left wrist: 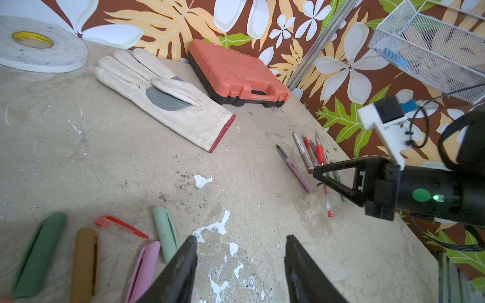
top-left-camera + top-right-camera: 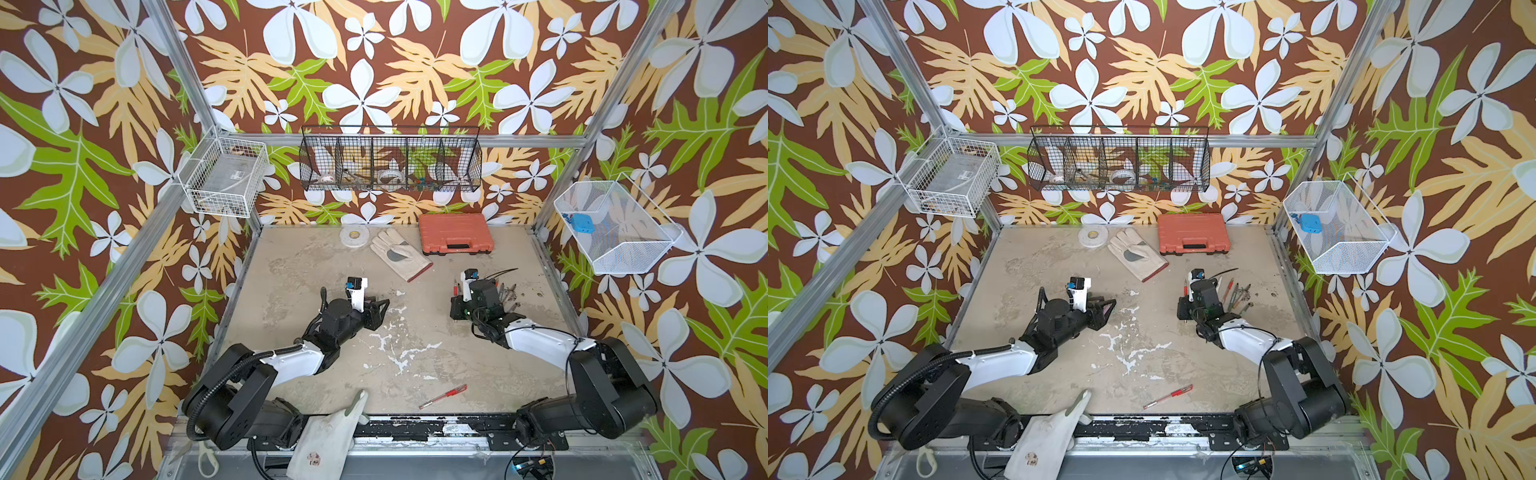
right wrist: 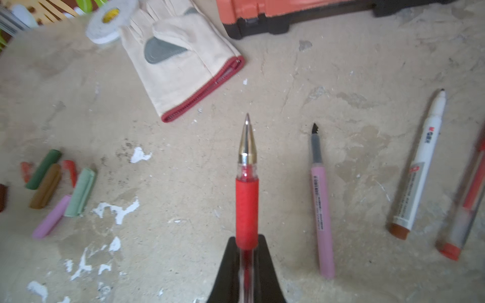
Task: Remove pen caps from pens
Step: Place the pen at the middle-right of the table.
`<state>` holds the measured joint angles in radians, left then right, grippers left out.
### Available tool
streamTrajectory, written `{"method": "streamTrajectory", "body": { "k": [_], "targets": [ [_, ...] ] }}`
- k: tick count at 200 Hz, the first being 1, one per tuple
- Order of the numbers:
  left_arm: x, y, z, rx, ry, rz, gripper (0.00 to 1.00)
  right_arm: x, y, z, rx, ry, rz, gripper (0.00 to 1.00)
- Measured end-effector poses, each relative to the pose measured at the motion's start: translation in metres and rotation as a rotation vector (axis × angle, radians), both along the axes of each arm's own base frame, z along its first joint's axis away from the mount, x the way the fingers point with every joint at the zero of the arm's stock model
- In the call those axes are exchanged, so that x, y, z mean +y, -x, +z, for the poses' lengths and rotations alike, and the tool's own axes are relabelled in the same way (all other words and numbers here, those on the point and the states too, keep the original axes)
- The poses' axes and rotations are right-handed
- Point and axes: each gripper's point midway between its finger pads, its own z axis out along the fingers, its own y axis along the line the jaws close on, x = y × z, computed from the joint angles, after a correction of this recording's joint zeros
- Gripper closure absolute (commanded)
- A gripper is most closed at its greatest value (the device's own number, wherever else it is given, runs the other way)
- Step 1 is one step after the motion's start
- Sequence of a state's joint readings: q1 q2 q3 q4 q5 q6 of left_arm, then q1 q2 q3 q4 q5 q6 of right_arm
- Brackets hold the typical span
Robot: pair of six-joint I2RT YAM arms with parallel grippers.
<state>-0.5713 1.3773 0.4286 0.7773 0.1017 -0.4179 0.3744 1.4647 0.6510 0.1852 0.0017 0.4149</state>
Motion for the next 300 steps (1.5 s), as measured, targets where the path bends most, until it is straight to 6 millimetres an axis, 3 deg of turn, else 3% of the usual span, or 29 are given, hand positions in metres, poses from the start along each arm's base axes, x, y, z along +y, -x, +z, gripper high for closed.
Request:
{"method": "streamTrajectory", "body": {
  "k": [63,140,172,198,222,240,256,275,300],
  "targets": [
    [0.002,0.001,0.005,-0.013,0.011,0.006,0.45,-0.009,-0.014,-0.037,0.126,0.111,-0.057,0.96],
    [0.001,0.003,0.016,-0.036,0.025,-0.003,0.45,-0.010,-0.014,-0.052,0.183,0.138,-0.055,0.72],
    [0.001,0.005,0.018,-0.040,0.026,-0.009,0.44,-0.006,-0.003,-0.026,0.119,0.101,-0.032,0.64],
    [-0.003,0.009,0.026,-0.073,0.019,-0.032,0.42,0.002,0.013,0.021,-0.015,0.014,0.017,0.56],
    [-0.003,0.014,0.032,-0.107,0.001,-0.048,0.42,-0.008,0.030,0.066,-0.158,-0.049,0.004,0.50],
    [-0.009,0.021,0.033,-0.111,-0.013,-0.086,0.43,-0.015,0.044,0.086,-0.200,-0.088,-0.005,0.49],
    [-0.026,0.037,0.038,-0.109,-0.028,-0.163,0.42,-0.017,0.053,0.104,-0.218,-0.111,-0.007,0.46],
    [-0.053,0.063,0.049,-0.122,-0.058,-0.257,0.43,-0.016,0.063,0.110,-0.186,-0.119,0.017,0.46],
    [-0.076,0.098,0.041,-0.082,-0.118,-0.368,0.44,-0.011,0.083,0.093,-0.074,-0.125,0.072,0.48]
  ]
}}
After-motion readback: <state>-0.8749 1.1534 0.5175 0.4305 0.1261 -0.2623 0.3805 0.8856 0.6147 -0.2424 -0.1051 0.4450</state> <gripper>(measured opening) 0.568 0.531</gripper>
